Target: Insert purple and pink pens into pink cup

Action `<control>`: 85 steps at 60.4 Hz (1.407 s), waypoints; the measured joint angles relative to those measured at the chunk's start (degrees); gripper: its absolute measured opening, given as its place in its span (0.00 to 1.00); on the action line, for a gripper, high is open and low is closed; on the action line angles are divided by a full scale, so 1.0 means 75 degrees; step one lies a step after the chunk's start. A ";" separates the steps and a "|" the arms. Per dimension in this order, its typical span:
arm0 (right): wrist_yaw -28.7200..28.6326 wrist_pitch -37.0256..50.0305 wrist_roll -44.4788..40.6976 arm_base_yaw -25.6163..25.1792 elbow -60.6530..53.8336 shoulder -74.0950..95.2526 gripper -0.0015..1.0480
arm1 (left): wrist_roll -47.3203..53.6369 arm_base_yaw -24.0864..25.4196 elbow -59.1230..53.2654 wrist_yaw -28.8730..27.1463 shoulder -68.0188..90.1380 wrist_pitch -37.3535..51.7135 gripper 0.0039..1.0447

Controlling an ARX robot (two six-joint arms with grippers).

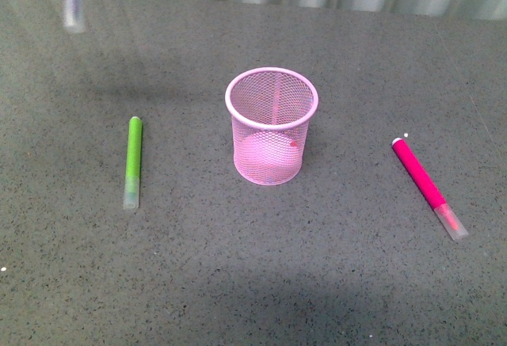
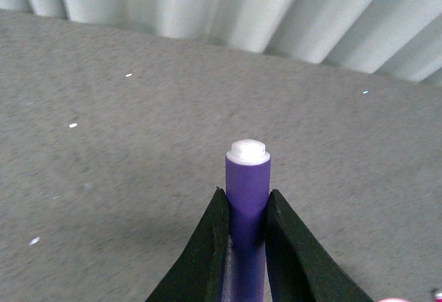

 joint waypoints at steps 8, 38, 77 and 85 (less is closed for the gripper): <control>0.0003 0.0000 0.0000 0.0000 0.0000 0.0003 0.93 | -0.0329 -0.0659 0.0527 -0.0213 0.0571 0.0242 0.08; 0.0000 0.0000 0.0000 0.0000 0.0000 0.0003 0.93 | -0.1043 -0.1760 0.1609 -0.0114 0.1632 0.0268 0.08; 0.0000 0.0000 0.0000 0.0000 0.0000 0.0003 0.93 | -0.1364 -0.2194 0.0111 -0.0449 0.1218 0.0749 0.08; 0.0000 0.0000 0.0000 0.0000 0.0000 0.0003 0.93 | -0.1405 -0.2276 -0.0012 -0.0478 0.1212 0.0886 0.08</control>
